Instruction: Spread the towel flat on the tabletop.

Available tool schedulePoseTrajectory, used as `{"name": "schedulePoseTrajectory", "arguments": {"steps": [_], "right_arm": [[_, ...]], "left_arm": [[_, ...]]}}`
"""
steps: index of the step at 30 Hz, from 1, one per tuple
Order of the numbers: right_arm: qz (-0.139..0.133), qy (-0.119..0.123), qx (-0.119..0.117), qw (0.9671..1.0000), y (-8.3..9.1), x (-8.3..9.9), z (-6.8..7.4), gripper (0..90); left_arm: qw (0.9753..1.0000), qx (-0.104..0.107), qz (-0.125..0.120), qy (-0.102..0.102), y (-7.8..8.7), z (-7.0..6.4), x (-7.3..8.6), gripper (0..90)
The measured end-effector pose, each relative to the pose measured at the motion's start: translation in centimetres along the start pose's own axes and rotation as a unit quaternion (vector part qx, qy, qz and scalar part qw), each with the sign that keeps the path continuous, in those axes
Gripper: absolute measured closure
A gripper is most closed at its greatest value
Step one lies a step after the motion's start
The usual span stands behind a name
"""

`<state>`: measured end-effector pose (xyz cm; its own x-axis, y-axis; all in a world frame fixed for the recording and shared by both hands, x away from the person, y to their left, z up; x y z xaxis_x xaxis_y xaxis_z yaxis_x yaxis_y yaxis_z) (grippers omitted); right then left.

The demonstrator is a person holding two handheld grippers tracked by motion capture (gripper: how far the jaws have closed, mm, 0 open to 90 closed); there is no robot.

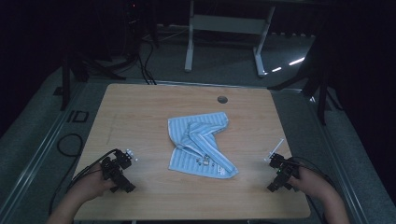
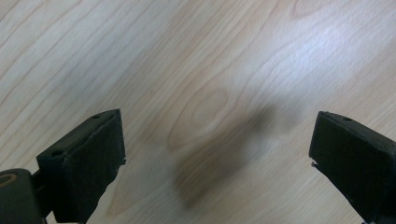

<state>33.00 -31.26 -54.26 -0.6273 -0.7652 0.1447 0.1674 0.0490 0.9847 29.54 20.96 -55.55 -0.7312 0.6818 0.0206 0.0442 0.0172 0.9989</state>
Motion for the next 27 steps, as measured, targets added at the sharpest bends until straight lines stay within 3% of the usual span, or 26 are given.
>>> {"name": "schedulePoseTrajectory", "arguments": {"steps": [6,10,14,18,21,27], "right_arm": [[-0.005,0.013,0.012,0.9998,0.2,-1.3,0.5,16.3],[-0.014,0.022,0.020,0.9995,0.4,-2.2,1.0,13.8],[-0.010,0.044,0.029,0.9986,0.3,-3.0,1.4,13.7],[-0.010,0.057,0.034,0.9977,0.7,-3.7,1.7,13.7],[-0.024,0.051,0.031,0.9979,1.1,-4.4,1.8,13.5],[-0.034,0.071,0.037,0.9962,1.7,-5.9,2.2,18.5]], "left_arm": [[0.9999,0.000,-0.013,-0.008,0.6,-0.6,-2.6,3.3],[0.9994,0.015,-0.018,-0.025,1.1,-1.4,-4.3,4.1],[0.9992,0.006,-0.013,-0.037,1.1,-1.9,-5.7,4.1],[0.9987,0.013,-0.017,-0.045,1.4,-2.5,-6.9,4.1],[0.9976,0.024,-0.021,-0.061,1.4,-3.1,-7.9,4.1],[0.9957,0.000,-0.029,-0.088,1.8,-3.8,-9.7,19.6]]}}
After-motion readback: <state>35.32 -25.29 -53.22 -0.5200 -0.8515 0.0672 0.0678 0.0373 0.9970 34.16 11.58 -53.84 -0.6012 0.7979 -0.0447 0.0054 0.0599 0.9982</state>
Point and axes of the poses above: each handheld gripper's, and its own axes: y roughly backward along the jaws, x roughly out of its underside, z roughly to its left, the point moved 4 cm from there along -y, roughly forward along the jaws, and after that the axes turned 9 degrees about z, right-handed, at the moved point
